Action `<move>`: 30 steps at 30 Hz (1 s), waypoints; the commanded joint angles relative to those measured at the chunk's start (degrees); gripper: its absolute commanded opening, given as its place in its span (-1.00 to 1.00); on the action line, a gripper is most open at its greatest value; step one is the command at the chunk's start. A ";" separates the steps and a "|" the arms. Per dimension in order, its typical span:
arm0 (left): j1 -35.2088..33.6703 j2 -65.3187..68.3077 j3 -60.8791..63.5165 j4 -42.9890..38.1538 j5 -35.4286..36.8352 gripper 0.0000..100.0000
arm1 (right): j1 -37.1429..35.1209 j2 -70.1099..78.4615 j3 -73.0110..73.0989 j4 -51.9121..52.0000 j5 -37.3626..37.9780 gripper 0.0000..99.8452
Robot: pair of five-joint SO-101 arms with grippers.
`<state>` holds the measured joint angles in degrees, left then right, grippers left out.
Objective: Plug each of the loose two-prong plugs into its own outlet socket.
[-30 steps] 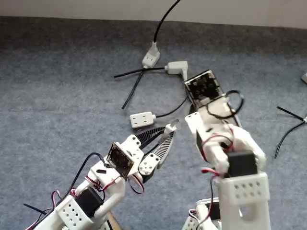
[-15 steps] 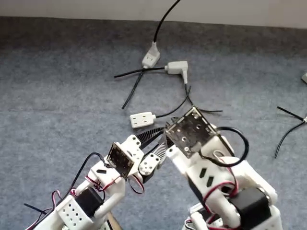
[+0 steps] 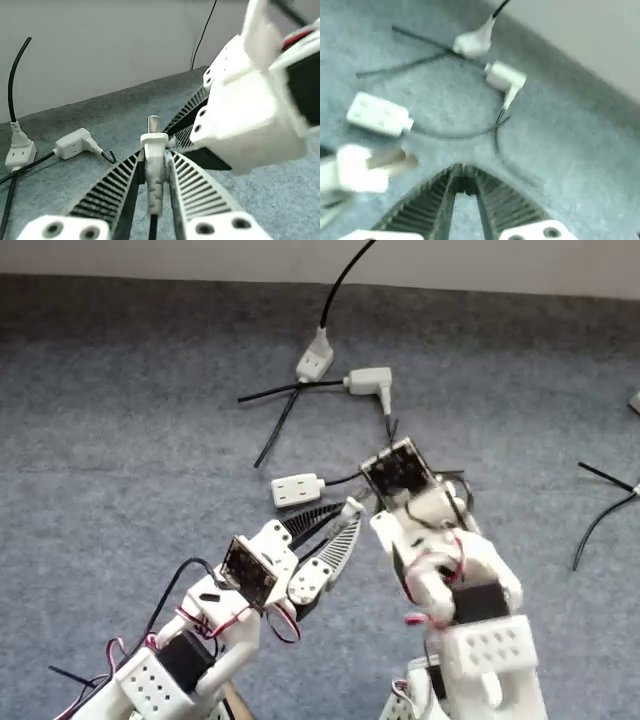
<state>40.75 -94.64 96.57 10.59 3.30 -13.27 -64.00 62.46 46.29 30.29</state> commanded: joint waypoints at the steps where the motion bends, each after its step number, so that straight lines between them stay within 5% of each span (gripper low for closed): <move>1: 0.66 -0.48 1.01 0.00 0.26 -0.99 | 1.27 -0.75 1.63 -4.70 2.02 -0.97; 8: 0.57 -0.48 1.01 0.00 0.26 -0.99 | 2.77 -0.92 -2.33 -3.56 1.76 -0.97; 17: 1.01 -0.48 1.01 1.05 0.26 -0.99 | 0.40 -0.92 -25.63 11.91 -4.92 -0.97; 23: 0.92 -0.66 1.01 1.05 0.26 -0.99 | -10.24 -0.84 -21.41 13.49 -5.63 -0.97; 30: 0.92 -0.84 1.01 1.05 0.26 -0.99 | -8.84 -0.84 -7.96 3.21 -5.45 -0.97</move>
<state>41.19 -94.64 96.57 11.65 3.21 -23.12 -64.44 50.68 54.55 25.36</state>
